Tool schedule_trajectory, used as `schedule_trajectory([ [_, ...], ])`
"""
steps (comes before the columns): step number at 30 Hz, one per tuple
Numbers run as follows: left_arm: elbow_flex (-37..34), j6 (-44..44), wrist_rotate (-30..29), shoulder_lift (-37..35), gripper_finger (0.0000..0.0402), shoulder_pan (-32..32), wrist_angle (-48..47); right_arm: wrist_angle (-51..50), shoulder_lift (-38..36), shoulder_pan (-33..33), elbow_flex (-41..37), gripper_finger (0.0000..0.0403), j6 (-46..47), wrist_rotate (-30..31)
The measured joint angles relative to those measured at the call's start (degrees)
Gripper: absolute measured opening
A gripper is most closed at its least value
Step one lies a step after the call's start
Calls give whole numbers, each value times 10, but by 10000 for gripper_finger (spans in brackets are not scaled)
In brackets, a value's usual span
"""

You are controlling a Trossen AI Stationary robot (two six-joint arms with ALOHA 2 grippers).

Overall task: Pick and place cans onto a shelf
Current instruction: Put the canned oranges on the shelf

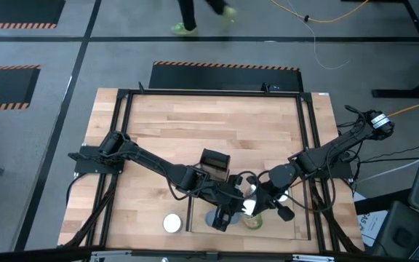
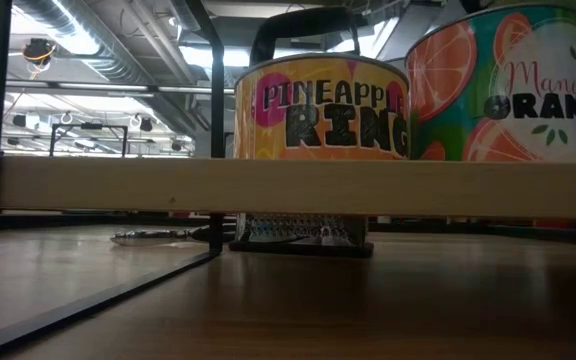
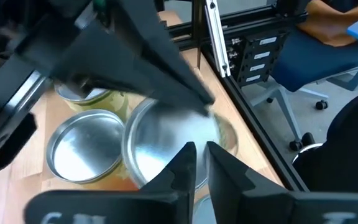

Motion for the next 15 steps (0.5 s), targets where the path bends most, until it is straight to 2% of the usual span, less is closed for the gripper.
schedule_trajectory([
  [10,0,0,1,0,67,0,-2,1,0,45,0,2,-30,-2],
  [15,0,0,1,0,68,0,-2,-6,0,94,0,2,-65,88],
])
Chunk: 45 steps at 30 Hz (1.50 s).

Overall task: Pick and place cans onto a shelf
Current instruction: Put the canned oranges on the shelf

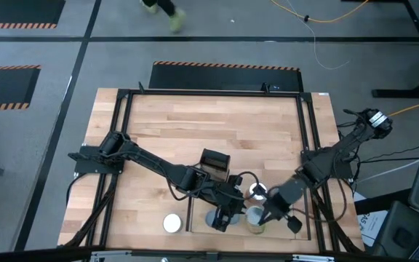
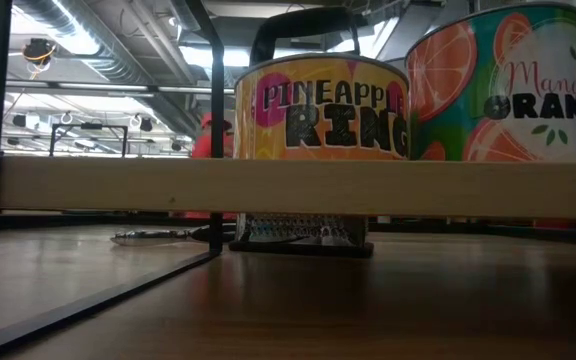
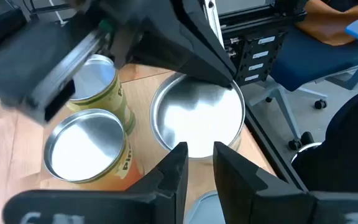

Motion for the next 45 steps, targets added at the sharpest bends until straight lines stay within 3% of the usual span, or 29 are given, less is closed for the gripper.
schedule_trajectory([
  [4,0,0,1,0,69,0,0,-2,0,41,0,2,-54,54],
  [13,0,0,1,0,69,0,0,-36,4,91,0,2,-51,173],
  [27,0,0,1,0,69,0,0,-24,62,100,-1,7,-54,180],
  [45,0,0,1,0,69,0,0,-31,57,100,-2,83,-34,177],
])
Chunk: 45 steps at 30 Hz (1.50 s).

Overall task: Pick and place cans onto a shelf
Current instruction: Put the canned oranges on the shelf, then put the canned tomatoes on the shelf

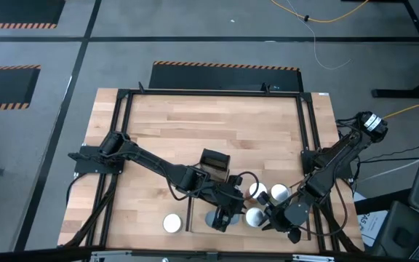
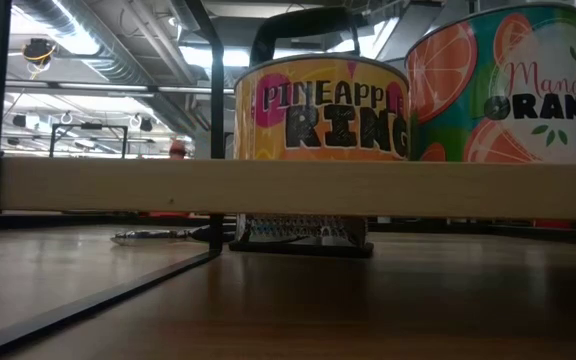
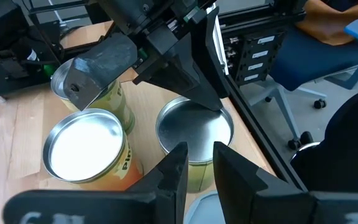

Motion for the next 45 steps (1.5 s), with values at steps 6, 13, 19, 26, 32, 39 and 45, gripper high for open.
schedule_trajectory([
  [6,0,0,0,0,69,0,16,-10,0,0,17,85,-2,0],
  [13,0,0,0,-5,69,-4,18,-79,0,0,54,86,-3,0],
  [19,1,-13,-14,-52,69,-22,-20,-117,0,0,91,86,-3,0],
  [26,1,-145,-29,-111,69,-78,-116,-117,-1,-2,101,86,-5,0],
  [32,1,-337,-31,-121,69,-159,-219,-116,-1,-2,101,86,-5,0],
  [39,-1,-447,-79,-109,69,-257,-301,-114,-1,-2,101,86,-4,0],
  [45,0,-462,-157,-98,69,-302,-375,-103,-1,-2,101,86,-4,0],
])
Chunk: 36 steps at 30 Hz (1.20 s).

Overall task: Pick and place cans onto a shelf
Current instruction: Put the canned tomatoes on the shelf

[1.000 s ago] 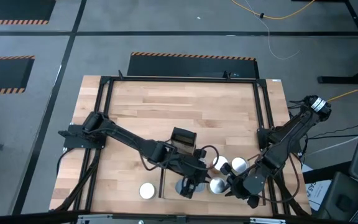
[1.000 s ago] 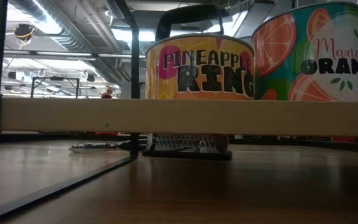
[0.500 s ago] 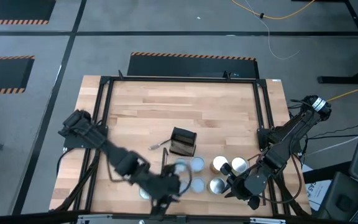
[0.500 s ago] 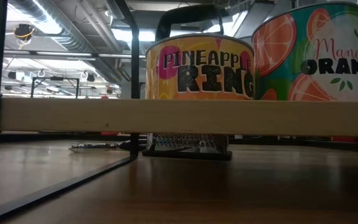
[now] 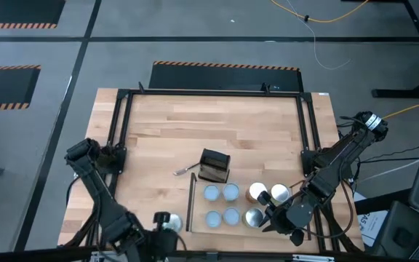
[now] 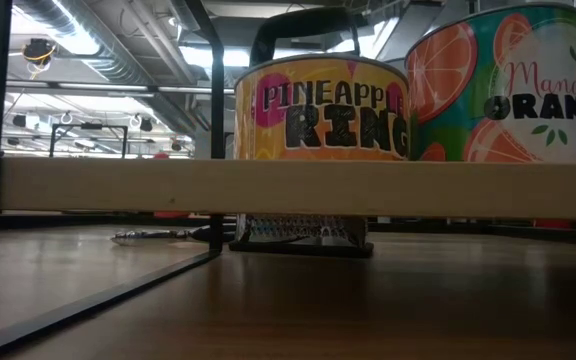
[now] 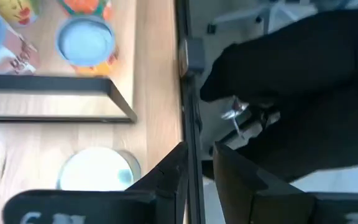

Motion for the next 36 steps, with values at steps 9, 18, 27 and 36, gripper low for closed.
schedule_trajectory([
  [9,0,-5,2,36,69,2,-100,16,0,0,0,86,0,0],
  [18,0,1,36,61,69,10,-143,15,0,0,0,86,0,0],
  [27,-23,41,43,61,69,15,-146,15,0,0,0,86,0,0],
  [36,-53,42,46,61,69,15,-137,15,0,0,0,86,0,0],
])
